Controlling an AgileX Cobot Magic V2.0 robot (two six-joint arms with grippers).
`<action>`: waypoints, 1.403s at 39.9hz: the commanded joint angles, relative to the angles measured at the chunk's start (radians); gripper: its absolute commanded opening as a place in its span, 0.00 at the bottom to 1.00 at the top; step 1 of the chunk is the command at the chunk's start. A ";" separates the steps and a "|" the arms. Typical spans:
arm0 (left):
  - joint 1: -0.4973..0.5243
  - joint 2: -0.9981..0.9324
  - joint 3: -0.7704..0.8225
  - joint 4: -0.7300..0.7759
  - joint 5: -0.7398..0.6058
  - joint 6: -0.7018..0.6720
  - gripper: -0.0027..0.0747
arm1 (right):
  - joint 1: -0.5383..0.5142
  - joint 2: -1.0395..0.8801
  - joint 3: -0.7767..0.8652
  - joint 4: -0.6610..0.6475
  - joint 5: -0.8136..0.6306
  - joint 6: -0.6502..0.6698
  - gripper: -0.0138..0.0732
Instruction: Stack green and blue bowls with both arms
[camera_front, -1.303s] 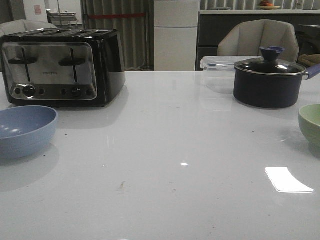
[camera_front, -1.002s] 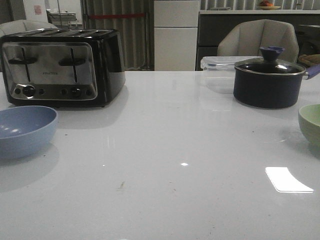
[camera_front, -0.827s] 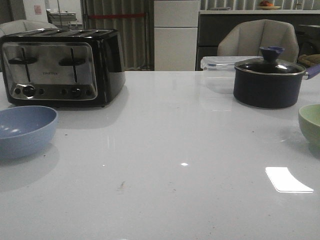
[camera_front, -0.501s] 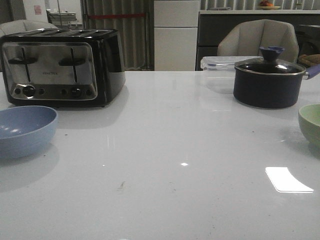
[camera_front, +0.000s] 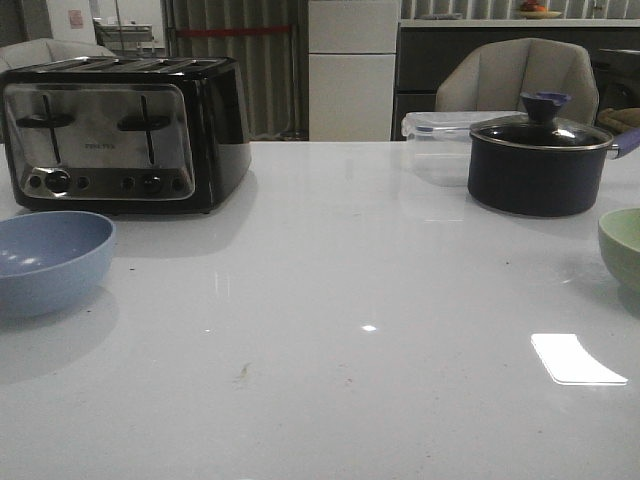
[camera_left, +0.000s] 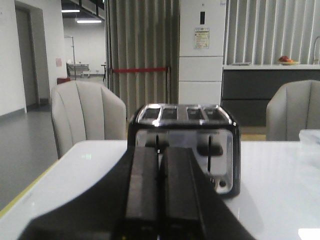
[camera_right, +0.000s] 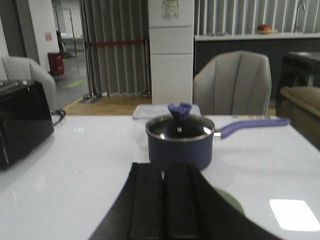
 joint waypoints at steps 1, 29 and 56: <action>-0.001 0.035 -0.167 -0.012 0.014 -0.009 0.16 | -0.005 0.040 -0.155 -0.011 -0.012 -0.008 0.17; -0.001 0.480 -0.623 -0.012 0.711 -0.009 0.16 | -0.005 0.561 -0.577 -0.016 0.629 -0.008 0.17; -0.001 0.548 -0.552 -0.018 0.707 -0.003 0.60 | -0.005 0.688 -0.576 -0.083 0.749 -0.008 0.62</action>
